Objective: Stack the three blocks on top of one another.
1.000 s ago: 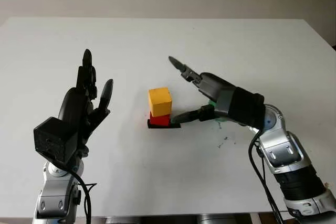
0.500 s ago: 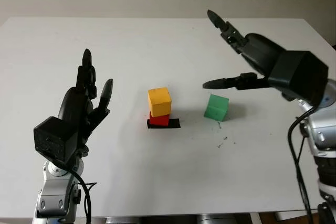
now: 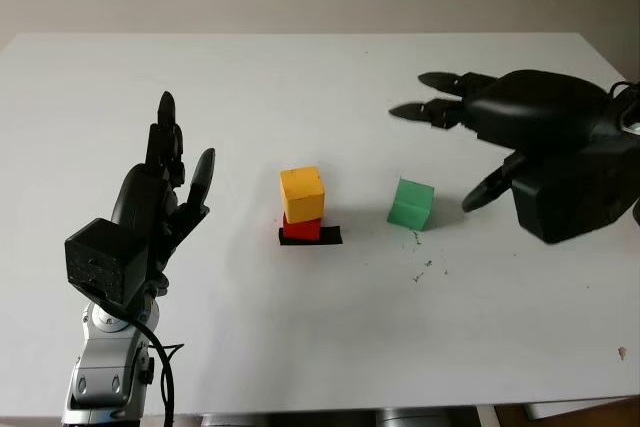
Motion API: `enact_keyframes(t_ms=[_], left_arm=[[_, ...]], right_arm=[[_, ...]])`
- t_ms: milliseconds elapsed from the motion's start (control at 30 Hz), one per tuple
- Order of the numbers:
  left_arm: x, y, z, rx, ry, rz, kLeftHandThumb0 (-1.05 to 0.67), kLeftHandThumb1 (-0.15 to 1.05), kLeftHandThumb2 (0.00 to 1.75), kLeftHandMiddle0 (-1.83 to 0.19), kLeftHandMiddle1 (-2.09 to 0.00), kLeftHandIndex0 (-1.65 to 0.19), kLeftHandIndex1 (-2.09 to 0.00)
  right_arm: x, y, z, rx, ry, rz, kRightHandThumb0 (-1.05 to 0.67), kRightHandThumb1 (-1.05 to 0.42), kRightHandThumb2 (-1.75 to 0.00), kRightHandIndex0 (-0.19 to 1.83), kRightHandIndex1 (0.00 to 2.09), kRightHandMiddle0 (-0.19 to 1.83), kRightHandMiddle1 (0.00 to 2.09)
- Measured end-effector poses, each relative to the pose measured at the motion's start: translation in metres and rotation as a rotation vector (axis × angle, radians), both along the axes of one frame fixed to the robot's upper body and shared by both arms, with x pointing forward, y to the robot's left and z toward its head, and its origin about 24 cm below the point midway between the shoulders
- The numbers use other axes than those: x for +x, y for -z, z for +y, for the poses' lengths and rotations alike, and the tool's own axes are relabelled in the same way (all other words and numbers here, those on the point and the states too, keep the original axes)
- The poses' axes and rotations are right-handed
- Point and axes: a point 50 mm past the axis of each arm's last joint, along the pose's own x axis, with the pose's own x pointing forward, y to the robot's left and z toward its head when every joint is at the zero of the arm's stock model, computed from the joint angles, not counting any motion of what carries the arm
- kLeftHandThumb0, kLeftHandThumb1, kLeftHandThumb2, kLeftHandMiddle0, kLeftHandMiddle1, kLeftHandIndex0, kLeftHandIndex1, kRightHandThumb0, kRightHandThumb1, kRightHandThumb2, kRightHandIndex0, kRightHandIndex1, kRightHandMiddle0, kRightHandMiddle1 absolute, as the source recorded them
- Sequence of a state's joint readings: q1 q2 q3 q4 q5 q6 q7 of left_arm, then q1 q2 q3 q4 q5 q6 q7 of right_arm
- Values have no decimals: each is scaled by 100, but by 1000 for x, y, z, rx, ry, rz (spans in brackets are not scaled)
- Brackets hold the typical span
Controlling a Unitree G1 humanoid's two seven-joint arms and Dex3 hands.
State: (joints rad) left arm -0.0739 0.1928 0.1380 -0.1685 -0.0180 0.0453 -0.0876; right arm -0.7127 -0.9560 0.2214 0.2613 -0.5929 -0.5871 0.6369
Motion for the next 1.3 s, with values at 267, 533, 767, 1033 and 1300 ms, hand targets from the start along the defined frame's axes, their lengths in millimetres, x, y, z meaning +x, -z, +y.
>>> enact_keyframes(t_ms=[267, 533, 767, 1033, 1300], left_arm=[[0, 0, 0, -3, 0, -1, -80, 105, 50, 17, -6, 17, -6], [0, 0, 0, -12, 3, 1, -78, 105, 50, 15, -6, 16, -6], [0, 0, 0, -11, 2, -1, -80, 105, 50, 14, -6, 16, -6], [0, 0, 0, -9, 2, 2, -79, 105, 50, 15, -5, 16, -5], [0, 1, 1, -11, 2, 10, -79, 105, 50, 15, -5, 16, -5]], right_arm=[[4, 15, -3, -71, -133, -37, -42, -77, -5, 11, 9, 41, 13], [10, 34, -4, 41, -193, -85, -43, -83, -7, 7, 5, 39, 10], [15, 42, 1, 26, -219, -99, -45, -85, -6, 2, 3, 39, 9], [18, 51, -3, 22, -206, -72, -46, -87, -6, -1, 4, 43, 10], [17, 58, -2, -2, -207, -37, -45, -90, -6, -4, 4, 52, 14]])
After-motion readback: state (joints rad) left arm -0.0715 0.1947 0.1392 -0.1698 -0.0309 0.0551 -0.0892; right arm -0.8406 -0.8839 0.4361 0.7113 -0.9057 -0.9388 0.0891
